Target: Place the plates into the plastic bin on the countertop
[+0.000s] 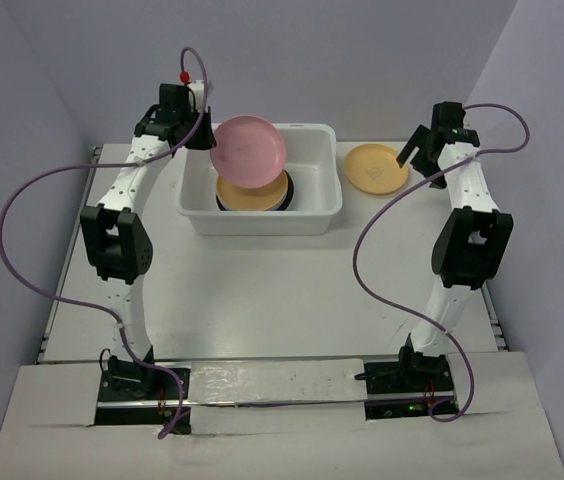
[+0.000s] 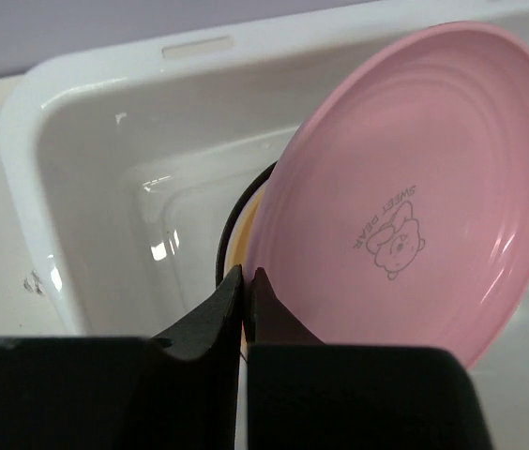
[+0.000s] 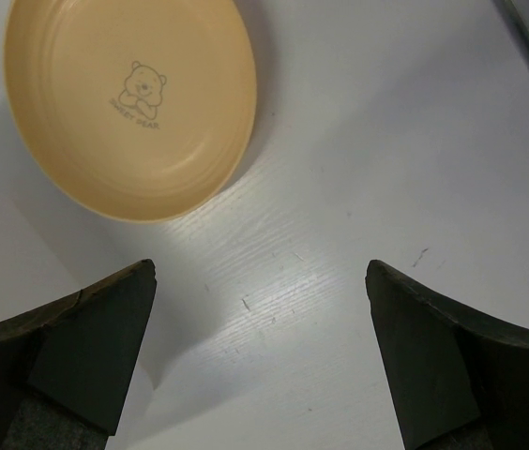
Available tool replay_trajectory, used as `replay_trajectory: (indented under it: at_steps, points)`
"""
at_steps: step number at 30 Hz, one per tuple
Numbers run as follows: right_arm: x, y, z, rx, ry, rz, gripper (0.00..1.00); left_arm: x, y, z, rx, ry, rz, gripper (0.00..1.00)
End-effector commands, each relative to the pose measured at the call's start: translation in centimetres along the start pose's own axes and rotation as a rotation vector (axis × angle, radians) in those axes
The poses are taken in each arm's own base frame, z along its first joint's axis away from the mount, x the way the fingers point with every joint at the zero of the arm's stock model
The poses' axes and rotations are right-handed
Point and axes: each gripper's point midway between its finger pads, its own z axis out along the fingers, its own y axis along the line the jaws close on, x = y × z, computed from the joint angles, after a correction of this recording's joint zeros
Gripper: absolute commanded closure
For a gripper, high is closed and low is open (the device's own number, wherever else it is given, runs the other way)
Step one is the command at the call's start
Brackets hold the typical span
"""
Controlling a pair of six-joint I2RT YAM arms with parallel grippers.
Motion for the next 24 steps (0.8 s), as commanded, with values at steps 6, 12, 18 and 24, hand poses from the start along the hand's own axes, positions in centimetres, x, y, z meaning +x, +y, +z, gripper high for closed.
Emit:
replay_trajectory:
  at_steps: [6, 12, 18, 24]
  points:
    - [-1.1, 2.8, 1.4, -0.001, -0.051, -0.012, 0.0, -0.6, -0.1, 1.8, -0.074, -0.038, -0.057, 1.0]
    - [-0.8, 3.4, 3.3, 0.02, -0.042, -0.033, 0.0, 2.9, -1.1, 2.5, -0.004, 0.081, -0.079, 1.0]
    - [-0.9, 4.0, 5.0, 0.016, -0.036, -0.039, 0.0, 3.8, -1.6, 1.6, 0.016, 0.097, -0.066, 0.92]
    - [-0.8, 4.1, 6.6, 0.032, -0.028, -0.039, 0.0, 4.2, -1.5, 0.7, 0.002, 0.129, -0.058, 0.5]
